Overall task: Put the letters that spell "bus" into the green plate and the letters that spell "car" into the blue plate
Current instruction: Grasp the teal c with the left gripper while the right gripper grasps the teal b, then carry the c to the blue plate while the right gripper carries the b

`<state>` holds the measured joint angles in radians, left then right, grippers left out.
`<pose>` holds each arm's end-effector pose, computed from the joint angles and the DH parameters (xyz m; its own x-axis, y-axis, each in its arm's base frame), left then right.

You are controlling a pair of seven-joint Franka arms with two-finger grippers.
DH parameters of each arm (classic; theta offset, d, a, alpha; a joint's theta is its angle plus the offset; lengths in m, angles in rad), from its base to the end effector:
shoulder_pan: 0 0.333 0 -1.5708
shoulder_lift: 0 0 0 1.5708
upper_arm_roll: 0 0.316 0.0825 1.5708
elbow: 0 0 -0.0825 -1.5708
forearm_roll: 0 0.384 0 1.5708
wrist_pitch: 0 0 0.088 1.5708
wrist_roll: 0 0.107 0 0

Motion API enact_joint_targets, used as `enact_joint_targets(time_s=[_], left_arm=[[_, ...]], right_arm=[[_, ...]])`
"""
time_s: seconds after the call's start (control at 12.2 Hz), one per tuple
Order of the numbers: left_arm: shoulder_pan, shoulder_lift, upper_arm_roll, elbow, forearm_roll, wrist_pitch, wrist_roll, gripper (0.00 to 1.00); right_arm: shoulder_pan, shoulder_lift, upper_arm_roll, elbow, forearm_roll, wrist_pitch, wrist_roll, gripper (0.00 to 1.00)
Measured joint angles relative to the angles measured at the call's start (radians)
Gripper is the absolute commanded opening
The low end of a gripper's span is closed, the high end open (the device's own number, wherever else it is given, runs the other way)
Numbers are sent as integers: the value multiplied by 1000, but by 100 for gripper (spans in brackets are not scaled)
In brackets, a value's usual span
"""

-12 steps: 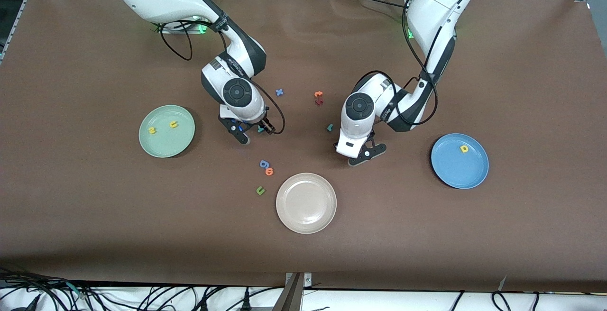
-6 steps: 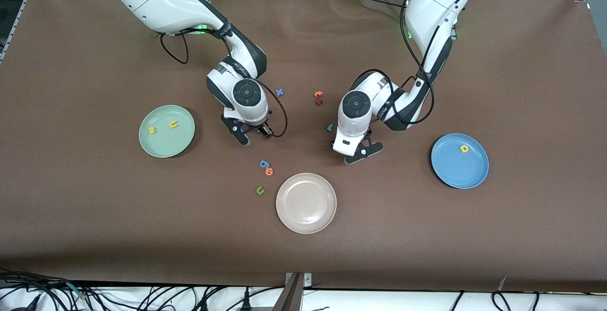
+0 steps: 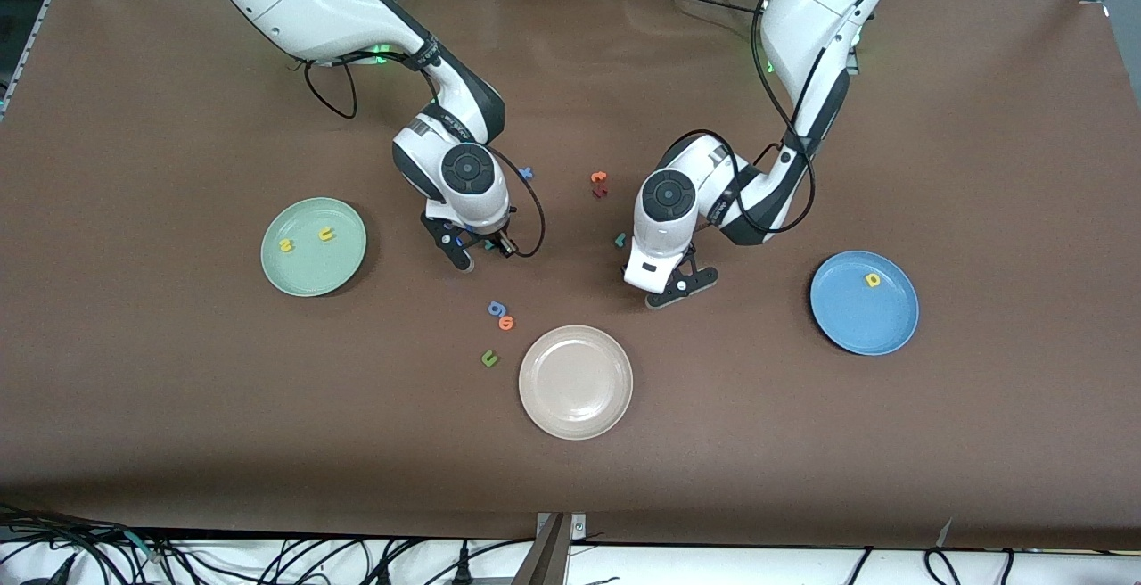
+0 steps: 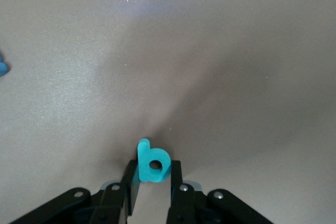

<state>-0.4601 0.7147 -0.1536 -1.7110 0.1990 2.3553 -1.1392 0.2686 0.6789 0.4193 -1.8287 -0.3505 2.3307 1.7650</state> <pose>0.5503 -0.3737 0.1737 0.9153 0.4027 0.0039 0.4020 -0.9132 -0.0671 0.5015 0.3875 0.1778 0.6288 -0.7775 -0.0134 -0.7730 -0.6268 0.0976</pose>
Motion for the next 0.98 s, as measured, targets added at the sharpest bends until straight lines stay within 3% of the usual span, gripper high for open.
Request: enact_joint_targets(time_s=[0.41, 0.65, 0.98], left_arm=[[9, -3, 11, 4, 0, -24, 154, 5], [63, -39, 20, 10, 0, -111, 355, 6], [217, -143, 23, -48, 0, -150, 668, 10]], right_arm=[[-2, -19, -5, 21, -12, -75, -70, 9], [-45, -103, -27, 35, -12, -211, -285, 9], [-225, -163, -37, 30, -10, -363, -697, 9]])
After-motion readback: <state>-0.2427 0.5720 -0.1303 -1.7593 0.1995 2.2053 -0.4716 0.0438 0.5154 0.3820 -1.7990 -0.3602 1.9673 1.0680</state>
